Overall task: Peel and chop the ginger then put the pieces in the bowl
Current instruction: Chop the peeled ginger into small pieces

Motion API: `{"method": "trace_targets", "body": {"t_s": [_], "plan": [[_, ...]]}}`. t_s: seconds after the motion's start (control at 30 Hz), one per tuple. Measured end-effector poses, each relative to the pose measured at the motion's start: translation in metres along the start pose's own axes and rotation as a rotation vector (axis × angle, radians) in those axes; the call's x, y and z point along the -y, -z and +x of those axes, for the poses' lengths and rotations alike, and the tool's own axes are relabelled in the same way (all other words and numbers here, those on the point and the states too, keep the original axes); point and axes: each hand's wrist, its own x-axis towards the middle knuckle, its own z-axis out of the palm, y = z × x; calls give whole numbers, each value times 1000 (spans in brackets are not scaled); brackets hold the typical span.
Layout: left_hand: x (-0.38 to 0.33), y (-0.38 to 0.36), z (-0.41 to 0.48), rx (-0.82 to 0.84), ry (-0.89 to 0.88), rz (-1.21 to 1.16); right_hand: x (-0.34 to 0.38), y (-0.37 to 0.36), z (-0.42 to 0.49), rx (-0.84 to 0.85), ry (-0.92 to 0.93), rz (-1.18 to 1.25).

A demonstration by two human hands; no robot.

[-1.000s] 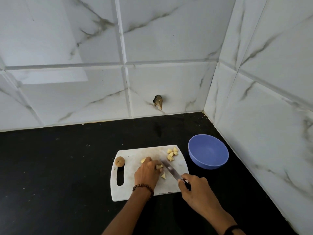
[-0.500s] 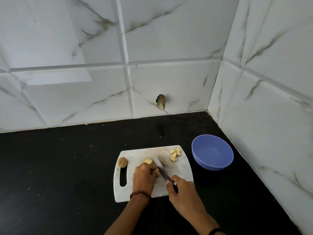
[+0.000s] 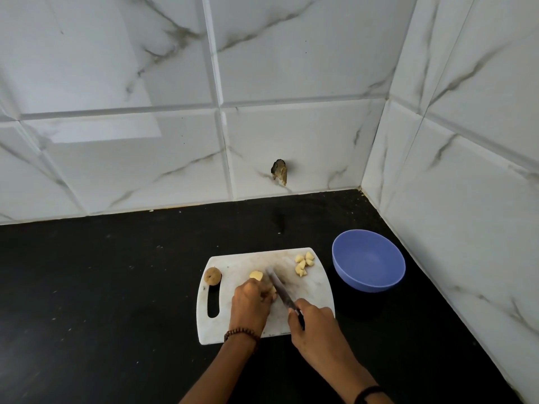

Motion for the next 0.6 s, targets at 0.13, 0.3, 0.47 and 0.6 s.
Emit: {"method": "trace_targets", "body": {"t_s": [0.13, 0.3, 0.47, 0.6], "plan": [[0, 2, 0, 14, -65, 28, -1, -4, 2, -18, 26, -58], [-1, 2, 1, 24, -43, -1, -1, -9, 1, -32, 36, -77], [0, 3, 2, 41, -42, -3, -2, -10, 1, -30, 37, -85], [0, 2, 2, 39, -44, 0, -2, -10, 0, -31, 34, -88]]}}
